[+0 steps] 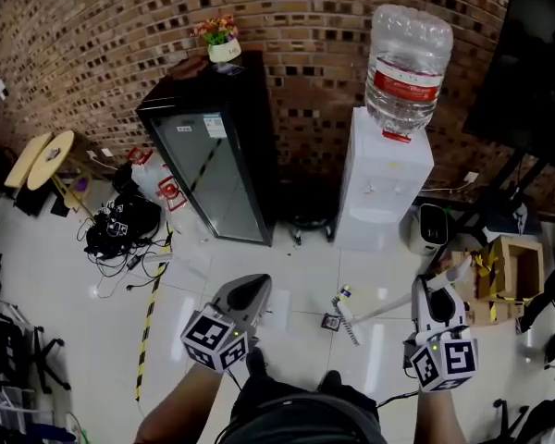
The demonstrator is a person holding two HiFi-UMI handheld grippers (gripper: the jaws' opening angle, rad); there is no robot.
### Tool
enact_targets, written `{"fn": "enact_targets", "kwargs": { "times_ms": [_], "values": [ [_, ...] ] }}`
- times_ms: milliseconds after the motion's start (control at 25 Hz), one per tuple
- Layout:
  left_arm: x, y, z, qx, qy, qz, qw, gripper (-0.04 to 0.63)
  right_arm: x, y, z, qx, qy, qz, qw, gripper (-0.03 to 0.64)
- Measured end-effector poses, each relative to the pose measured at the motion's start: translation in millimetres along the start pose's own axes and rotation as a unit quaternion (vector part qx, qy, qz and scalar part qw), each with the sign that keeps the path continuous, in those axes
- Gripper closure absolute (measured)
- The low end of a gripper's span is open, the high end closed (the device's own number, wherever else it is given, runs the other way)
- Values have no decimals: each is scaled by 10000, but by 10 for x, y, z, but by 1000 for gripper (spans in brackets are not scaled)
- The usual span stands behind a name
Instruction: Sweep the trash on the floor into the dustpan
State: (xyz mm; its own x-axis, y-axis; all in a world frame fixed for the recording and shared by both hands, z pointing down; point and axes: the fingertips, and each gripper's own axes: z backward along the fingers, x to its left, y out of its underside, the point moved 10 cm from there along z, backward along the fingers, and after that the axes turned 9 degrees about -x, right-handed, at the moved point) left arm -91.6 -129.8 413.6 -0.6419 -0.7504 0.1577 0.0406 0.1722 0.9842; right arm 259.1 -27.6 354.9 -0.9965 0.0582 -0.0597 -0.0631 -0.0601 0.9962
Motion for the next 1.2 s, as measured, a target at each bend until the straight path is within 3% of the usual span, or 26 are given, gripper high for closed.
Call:
{"fn": "enact_targets", "kwargs": {
  "times_ms": [200, 440, 600, 800, 1200],
  "values": [
    [-553, -227, -131, -197, -326, -49, 9993, 578, -598, -220, 299, -26, -366, 63, 9993, 497],
    [-967, -423, -26, -143, -216, -190, 9995, 580, -793, -428, 659, -43, -315, 111, 9994, 497],
    [-1012, -595, 89, -256, -270, -226, 9991, 588, -776, -573, 835, -144, -154, 81, 9997, 497],
    [-943, -797, 338, -603, -634, -361, 9955, 589, -656, -679, 972, -198, -68, 53, 9998, 497],
    [-837, -868, 610, -489, -562, -214, 9970, 588, -345, -842, 1050, -359, -245, 27, 9991, 497]
  ]
}}
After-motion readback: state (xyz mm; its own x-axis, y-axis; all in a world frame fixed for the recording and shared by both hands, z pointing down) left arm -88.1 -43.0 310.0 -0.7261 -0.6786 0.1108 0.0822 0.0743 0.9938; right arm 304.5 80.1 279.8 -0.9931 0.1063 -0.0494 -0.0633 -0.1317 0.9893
